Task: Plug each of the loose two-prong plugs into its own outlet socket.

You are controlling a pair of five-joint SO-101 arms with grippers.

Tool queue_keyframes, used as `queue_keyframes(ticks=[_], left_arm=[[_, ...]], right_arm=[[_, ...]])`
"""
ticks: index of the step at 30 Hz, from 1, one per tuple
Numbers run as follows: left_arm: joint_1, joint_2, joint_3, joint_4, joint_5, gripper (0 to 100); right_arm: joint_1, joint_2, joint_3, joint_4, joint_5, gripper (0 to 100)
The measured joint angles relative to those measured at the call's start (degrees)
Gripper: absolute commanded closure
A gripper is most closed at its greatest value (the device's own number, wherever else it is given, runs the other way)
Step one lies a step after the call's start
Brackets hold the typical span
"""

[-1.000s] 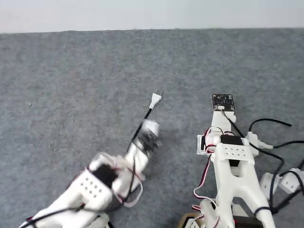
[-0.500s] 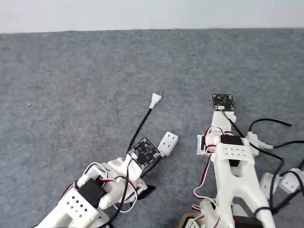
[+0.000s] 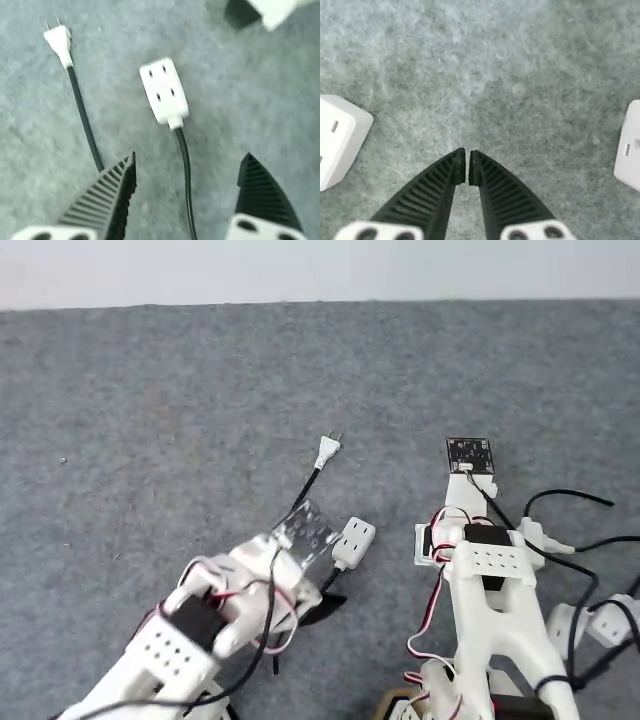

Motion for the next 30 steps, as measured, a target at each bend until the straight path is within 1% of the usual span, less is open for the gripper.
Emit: queue_keyframes(ticks=[12, 16, 20, 28, 30], left_arm=[[-0.2, 40.6, -20.8, -12.4, 0.0, 69], [-0.1, 51.3, -26.4, -13.5, -0.2, 69], [-0.7, 56.4, -32.2, -10.2, -0.2, 69], [-0.6, 63.8, -39.7, -1.2, -0.2, 69], [-0.6, 65.2, -41.4, 1.5, -0.2, 70]], right_arm=[[-0.1, 0.0, 0.0, 0.0, 0.0, 97.7], [-0.1, 0.0, 0.0, 0.0, 0.0, 97.7], [0.0, 0.0, 0.0, 0.0, 0.0, 97.7], [0.0, 0.0, 0.0, 0.0, 0.0, 97.7], [0.0, 0.0, 0.0, 0.0, 0.0, 97.7]])
